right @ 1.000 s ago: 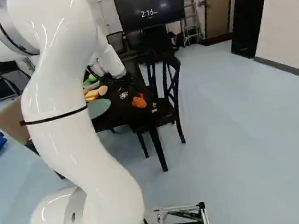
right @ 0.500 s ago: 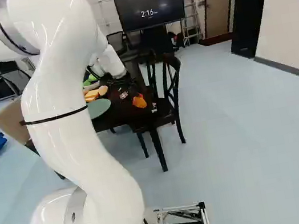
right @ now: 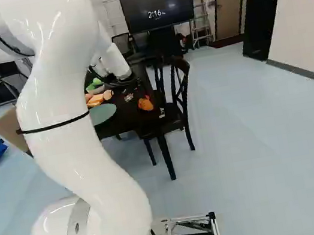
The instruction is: Move the croissant to the empty plate
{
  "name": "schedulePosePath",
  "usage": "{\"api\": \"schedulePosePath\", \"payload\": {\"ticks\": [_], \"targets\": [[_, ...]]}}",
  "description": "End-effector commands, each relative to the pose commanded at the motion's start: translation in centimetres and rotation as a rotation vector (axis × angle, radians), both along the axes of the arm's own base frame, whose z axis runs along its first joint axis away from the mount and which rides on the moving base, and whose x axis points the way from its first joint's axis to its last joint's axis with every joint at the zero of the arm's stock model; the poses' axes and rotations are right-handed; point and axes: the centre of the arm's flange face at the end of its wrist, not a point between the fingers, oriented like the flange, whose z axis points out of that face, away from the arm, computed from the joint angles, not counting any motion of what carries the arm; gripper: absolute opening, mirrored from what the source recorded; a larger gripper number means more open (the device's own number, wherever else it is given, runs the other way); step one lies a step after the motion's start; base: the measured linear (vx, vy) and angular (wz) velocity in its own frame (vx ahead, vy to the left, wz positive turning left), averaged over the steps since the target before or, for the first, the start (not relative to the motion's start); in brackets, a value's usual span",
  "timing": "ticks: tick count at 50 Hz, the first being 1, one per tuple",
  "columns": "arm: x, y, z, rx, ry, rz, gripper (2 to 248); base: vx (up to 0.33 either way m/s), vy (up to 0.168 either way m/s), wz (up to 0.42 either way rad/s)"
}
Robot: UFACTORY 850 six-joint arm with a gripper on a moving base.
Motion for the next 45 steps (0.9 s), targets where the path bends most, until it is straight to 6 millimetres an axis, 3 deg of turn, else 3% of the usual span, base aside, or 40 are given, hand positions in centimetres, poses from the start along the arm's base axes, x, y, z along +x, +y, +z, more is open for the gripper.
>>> {"api": "schedulePosePath", "payload": {"ticks": [19, 45], "targets": [[-0.9, 0.2, 2.6, 0.003, -0.042, 0.004, 120, 0.0, 0.0, 0.0], [-2.3, 4.5, 6.2, 0.012, -0.102, 0.081, 120, 0.0, 0.0, 0.0]]}}
